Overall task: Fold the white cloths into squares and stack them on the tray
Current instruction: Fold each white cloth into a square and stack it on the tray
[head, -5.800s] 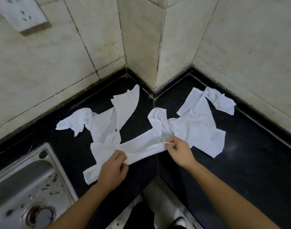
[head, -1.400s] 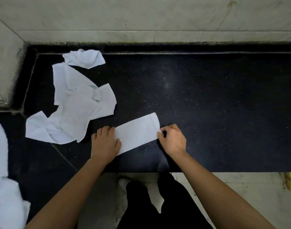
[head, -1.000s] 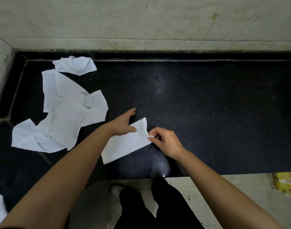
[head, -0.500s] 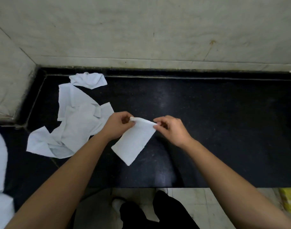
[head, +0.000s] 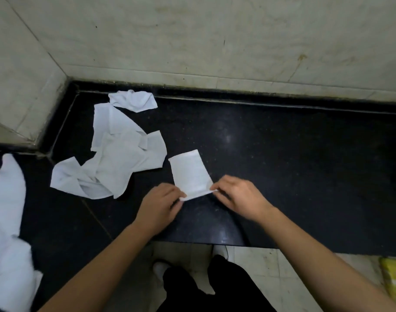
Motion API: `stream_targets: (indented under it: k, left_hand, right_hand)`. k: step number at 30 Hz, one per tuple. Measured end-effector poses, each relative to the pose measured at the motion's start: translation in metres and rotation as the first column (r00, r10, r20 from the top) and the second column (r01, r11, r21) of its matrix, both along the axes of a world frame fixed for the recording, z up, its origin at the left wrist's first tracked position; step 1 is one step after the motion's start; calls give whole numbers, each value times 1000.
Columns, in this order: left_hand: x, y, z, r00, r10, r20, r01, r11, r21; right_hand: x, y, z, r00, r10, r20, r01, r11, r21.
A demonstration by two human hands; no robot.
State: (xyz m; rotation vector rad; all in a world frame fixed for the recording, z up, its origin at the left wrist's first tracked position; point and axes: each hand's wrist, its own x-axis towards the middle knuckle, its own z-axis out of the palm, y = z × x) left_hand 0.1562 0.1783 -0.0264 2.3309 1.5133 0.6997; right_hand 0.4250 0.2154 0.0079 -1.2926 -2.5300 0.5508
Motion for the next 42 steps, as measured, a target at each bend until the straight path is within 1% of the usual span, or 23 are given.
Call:
stream_targets:
  k: [2, 5, 8, 11, 12, 13, 14, 15, 17, 19, 22, 24, 30, 34, 38, 42]
  left_hand:
    - [-4, -26, -26, 998, -55, -38, 49, 988, -147]
    - [-7, -53, -45, 986, -155, -65, 125, 933, -337]
    - [-7, -60, -48, 976, -207, -66, 160, 891, -425]
    - [-8, -55, -45, 979, -201, -40, 153, 847, -509]
    - [-10, -50, -45, 986, -164, -24, 126, 832, -540]
    - [-10, -45, -44, 996, -91, 11, 81, 818, -569]
    - [-11, -39, -43, 998, 27, 65, 17, 803, -596]
    - [-11, -31, -43, 978, 169, 119, -60, 782, -620]
    - [-11, -11, -42, 894, 413, 173, -196, 709, -677]
    - [-8, 8, -42, 813, 548, 195, -264, 646, -716]
    - [-3, 33, -50, 736, 656, 169, -369, 597, -712]
    - [-1, 43, -55, 722, 678, 140, -421, 590, -688]
    - [8, 56, -64, 755, 653, 64, -494, 630, -600]
    - [12, 56, -71, 735, 670, 106, -508, 646, -570]
    - [14, 55, -77, 717, 690, 98, -540, 639, -548]
    - [18, 45, -72, 692, 708, 138, -540, 635, -553]
  right_hand:
    - [0, -20, -19, 992, 80, 98, -61, 980, -190]
    - [-7, -46, -40, 955, 202, 217, -106, 916, -388]
    - [-11, -58, -50, 952, 217, 216, -89, 872, -481]
    - [-11, -52, -51, 975, 140, 172, -35, 864, -503]
    - [-12, -46, -51, 984, 96, 148, -8, 862, -507]
    - [-13, -39, -51, 991, 44, 127, 27, 860, -510]
    - [-15, -31, -51, 995, -18, 103, 68, 859, -508]
    - [-18, -22, -52, 993, -88, 77, 115, 857, -503]
    - [-27, -4, -56, 966, -258, 5, 225, 831, -508]
    - [-39, 14, -61, 907, -417, -56, 323, 776, -543]
    - [-55, 36, -71, 820, -566, -83, 437, 713, -548]
    - [-60, 45, -76, 781, -619, -82, 486, 685, -542]
    - [-62, 51, -92, 780, -625, -34, 525, 683, -508]
    - [-62, 55, -96, 760, -647, -64, 544, 686, -483]
    - [-66, 57, -99, 760, -646, -69, 545, 691, -474]
    - [-62, 50, -99, 711, -697, -95, 572, 651, -498]
